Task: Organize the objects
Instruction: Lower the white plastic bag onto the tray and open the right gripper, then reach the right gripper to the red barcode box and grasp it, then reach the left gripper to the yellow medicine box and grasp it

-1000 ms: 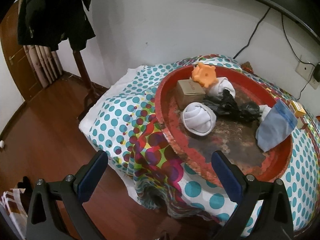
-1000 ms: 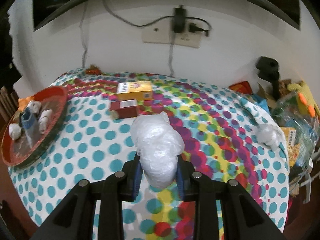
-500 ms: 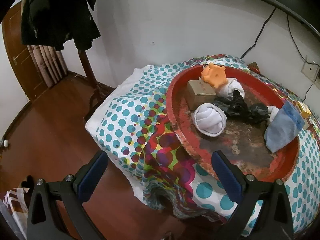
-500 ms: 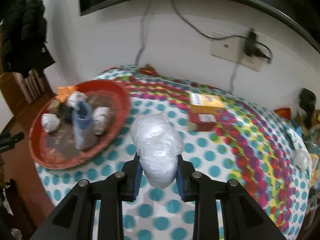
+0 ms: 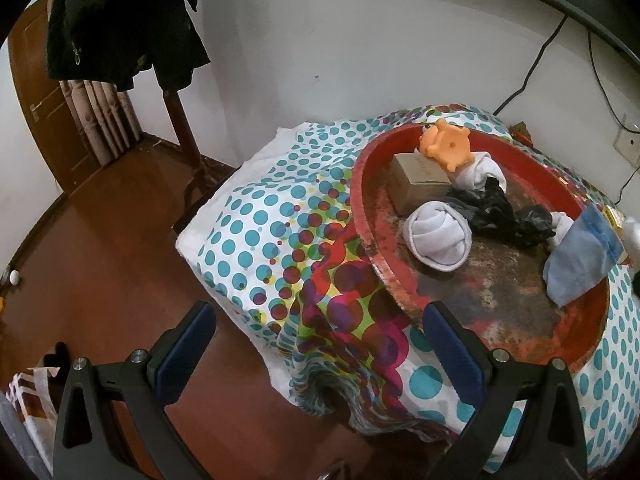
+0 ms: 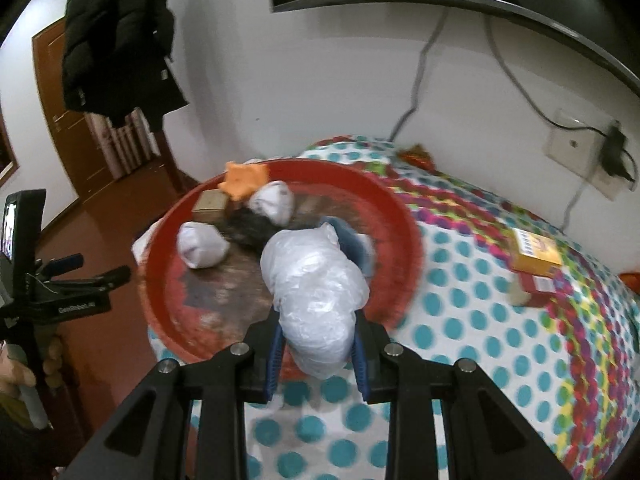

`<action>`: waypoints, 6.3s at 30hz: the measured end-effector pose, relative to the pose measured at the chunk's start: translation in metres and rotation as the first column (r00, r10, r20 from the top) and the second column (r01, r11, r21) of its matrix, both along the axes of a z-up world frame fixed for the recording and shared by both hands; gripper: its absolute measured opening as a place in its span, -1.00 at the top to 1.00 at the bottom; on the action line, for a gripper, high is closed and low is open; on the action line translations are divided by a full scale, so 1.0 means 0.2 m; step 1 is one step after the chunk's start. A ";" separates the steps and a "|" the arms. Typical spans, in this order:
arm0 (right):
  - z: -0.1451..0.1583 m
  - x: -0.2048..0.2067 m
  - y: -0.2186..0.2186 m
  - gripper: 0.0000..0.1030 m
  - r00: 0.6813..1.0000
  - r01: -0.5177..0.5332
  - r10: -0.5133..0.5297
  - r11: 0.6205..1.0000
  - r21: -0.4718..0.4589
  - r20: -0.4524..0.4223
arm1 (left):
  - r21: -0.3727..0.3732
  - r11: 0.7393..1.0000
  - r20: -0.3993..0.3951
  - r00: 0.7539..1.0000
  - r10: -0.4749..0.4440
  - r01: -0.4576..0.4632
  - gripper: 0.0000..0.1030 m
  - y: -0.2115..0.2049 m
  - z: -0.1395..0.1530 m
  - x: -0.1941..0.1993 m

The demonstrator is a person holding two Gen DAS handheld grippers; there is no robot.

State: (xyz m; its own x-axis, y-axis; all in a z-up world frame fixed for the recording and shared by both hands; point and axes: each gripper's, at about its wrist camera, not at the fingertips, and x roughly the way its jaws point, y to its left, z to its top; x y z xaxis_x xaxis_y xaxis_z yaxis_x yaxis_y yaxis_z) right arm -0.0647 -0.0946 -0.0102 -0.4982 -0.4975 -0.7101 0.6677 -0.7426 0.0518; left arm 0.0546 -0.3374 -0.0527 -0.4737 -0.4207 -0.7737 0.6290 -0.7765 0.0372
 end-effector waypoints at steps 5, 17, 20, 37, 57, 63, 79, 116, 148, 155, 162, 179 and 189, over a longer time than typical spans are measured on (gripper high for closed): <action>-0.05 0.02 -0.16 0.44 0.999 -0.042 0.042 0.999 0.015 0.014 | 0.011 1.000 0.004 1.000 -0.001 0.001 -1.00 -0.01 -0.01 -0.01; -0.17 -0.04 -0.38 0.44 0.998 -0.061 0.059 0.995 0.084 0.033 | 0.039 0.999 -0.002 1.000 0.014 -0.014 -1.00 -0.05 -0.03 0.01; -0.20 -0.06 -0.40 0.44 0.998 -0.056 0.053 0.994 0.094 0.038 | 0.051 0.999 -0.006 1.000 0.020 -0.020 -1.00 -0.07 -0.03 0.01; -0.29 -0.13 -0.47 0.15 0.997 -0.062 0.056 0.989 0.133 0.046 | 0.103 0.995 -0.018 1.000 0.009 -0.007 -1.00 -0.08 -0.08 0.00; 0.01 -0.37 0.30 -0.16 0.966 0.252 -0.250 0.967 0.027 -0.061 | 0.096 0.995 -0.066 0.998 0.017 -0.011 -1.00 -0.06 -0.05 0.01; -0.15 -0.63 0.60 -0.16 0.885 0.457 -0.462 0.886 0.077 0.064 | 0.079 0.997 -0.073 0.997 0.015 -0.009 -1.00 -0.03 -0.05 0.01; -0.35 -0.91 0.51 -0.16 0.613 0.781 -0.785 0.620 0.079 0.090 | 0.080 0.997 -0.067 0.998 -0.013 0.019 -1.00 -0.02 -0.07 -0.01; -0.46 -0.78 0.90 0.37 0.860 0.504 -0.510 0.857 0.111 0.034 | -0.040 0.990 -0.041 0.989 -0.140 0.139 -1.00 0.18 -0.02 -0.06; -0.46 -0.66 1.24 0.36 0.884 0.460 -0.466 0.881 0.109 0.040 | 0.103 0.522 0.079 0.516 -0.853 0.847 -1.00 1.40 0.12 -1.59; -0.46 -0.66 1.24 0.36 0.883 0.460 -0.466 0.882 0.101 0.046 | 0.148 0.482 0.154 0.462 -0.874 0.863 -1.00 1.54 0.03 -1.88; -0.46 -0.66 1.24 0.35 0.884 0.460 -0.466 0.881 0.110 0.040 | 0.189 0.459 0.208 0.422 -0.883 0.868 -1.00 1.60 -0.01 -2.10; -0.46 -0.67 1.23 0.35 0.883 0.460 -0.466 0.882 0.102 0.048 | 0.218 0.378 0.321 0.300 -0.898 0.900 -1.00 1.72 -0.26 -2.19; -0.47 -0.66 1.23 0.35 0.883 0.460 -0.466 0.882 0.100 0.048 | 0.188 0.418 0.240 0.371 -0.897 0.889 -0.35 1.79 -0.21 -2.09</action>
